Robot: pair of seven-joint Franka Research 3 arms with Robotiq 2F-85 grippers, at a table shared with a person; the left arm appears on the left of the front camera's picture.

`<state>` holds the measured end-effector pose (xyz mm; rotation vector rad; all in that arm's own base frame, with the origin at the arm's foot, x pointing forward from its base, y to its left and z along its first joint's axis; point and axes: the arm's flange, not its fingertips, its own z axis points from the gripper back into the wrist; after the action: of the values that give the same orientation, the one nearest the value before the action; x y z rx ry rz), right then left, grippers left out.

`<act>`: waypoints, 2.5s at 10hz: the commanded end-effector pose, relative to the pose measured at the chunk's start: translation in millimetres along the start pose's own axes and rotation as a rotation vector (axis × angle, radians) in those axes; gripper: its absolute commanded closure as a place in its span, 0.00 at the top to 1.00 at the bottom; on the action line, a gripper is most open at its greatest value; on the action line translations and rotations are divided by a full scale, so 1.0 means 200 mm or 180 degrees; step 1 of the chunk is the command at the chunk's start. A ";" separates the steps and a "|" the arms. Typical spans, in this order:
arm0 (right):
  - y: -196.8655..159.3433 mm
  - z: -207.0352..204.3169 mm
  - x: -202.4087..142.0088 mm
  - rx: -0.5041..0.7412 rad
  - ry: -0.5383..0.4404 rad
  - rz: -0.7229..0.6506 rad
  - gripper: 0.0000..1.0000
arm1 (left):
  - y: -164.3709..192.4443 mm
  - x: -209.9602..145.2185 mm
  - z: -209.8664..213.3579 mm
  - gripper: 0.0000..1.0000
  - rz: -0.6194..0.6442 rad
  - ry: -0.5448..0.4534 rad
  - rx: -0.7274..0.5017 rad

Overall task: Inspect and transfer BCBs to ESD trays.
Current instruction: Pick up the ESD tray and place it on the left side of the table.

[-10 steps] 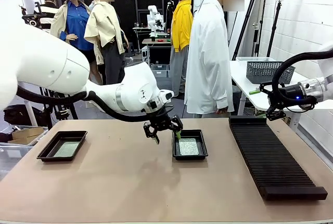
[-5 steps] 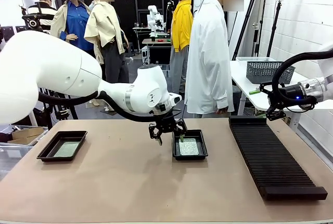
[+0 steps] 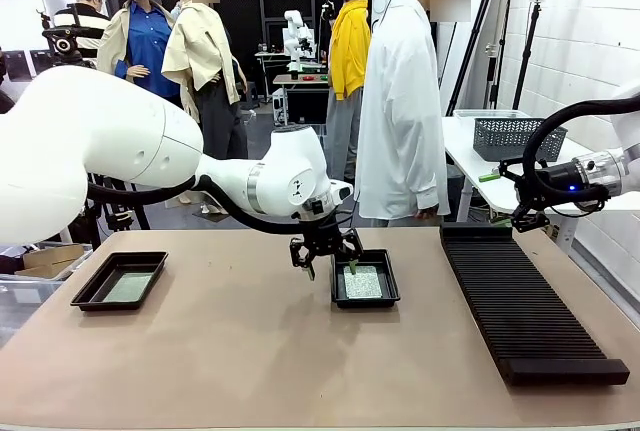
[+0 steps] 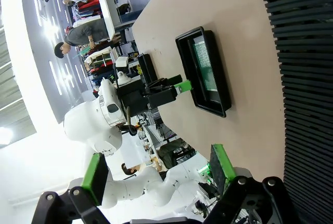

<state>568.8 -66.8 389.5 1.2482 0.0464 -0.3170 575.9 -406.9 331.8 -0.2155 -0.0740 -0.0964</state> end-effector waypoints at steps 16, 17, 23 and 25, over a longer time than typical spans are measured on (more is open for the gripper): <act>0.00 -0.01 0.00 -0.0013 -0.0021 -0.0026 1.00 | -0.01 0.02 -0.05 0.01 -0.0039 0.0106 -0.0003; 0.00 -0.01 0.00 -0.0013 -0.0021 -0.0026 1.00 | -0.01 0.03 -0.05 0.00 -0.0033 0.0099 -0.0005; 0.00 -0.01 0.00 -0.0013 -0.0021 -0.0026 1.00 | 0.00 0.01 -0.06 0.00 -0.0004 0.0067 0.0003; 0.00 -0.01 0.00 -0.0013 -0.0021 -0.0026 1.00 | 0.00 0.01 -0.06 0.00 -0.0004 0.0067 0.0003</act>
<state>568.8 -66.8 389.5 1.2482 0.0464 -0.3170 579.7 -409.7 321.0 -0.2136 -0.0517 -0.0996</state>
